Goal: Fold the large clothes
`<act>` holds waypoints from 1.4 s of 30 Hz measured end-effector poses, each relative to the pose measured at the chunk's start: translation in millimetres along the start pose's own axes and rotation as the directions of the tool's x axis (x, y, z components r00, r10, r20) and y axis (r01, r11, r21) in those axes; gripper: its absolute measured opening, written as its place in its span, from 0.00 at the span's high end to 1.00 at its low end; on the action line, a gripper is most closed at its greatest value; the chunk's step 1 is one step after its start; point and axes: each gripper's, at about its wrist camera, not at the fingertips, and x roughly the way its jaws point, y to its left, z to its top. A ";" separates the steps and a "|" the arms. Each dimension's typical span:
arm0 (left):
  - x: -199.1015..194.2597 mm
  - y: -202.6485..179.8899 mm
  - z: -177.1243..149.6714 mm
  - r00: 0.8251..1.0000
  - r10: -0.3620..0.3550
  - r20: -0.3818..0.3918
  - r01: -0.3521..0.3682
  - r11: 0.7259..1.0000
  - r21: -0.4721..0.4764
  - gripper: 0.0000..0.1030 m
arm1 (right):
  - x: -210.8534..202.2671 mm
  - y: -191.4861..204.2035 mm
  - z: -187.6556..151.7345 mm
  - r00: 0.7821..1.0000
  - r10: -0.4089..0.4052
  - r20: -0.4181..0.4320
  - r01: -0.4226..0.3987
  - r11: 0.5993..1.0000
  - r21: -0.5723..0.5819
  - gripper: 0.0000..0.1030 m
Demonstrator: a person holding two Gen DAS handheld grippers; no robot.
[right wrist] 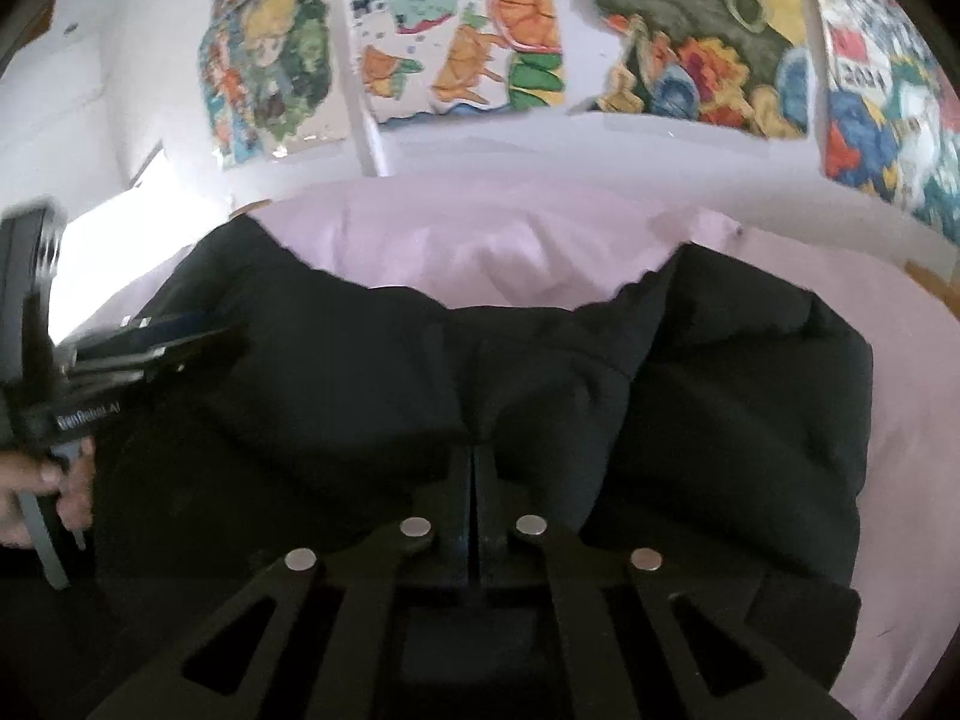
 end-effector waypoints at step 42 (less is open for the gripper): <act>-181.7 -44.4 -41.5 0.979 0.044 -0.197 -0.030 0.997 0.075 0.01 | -168.1 98.3 -47.3 0.987 -0.153 -0.057 0.154 0.988 0.028 0.00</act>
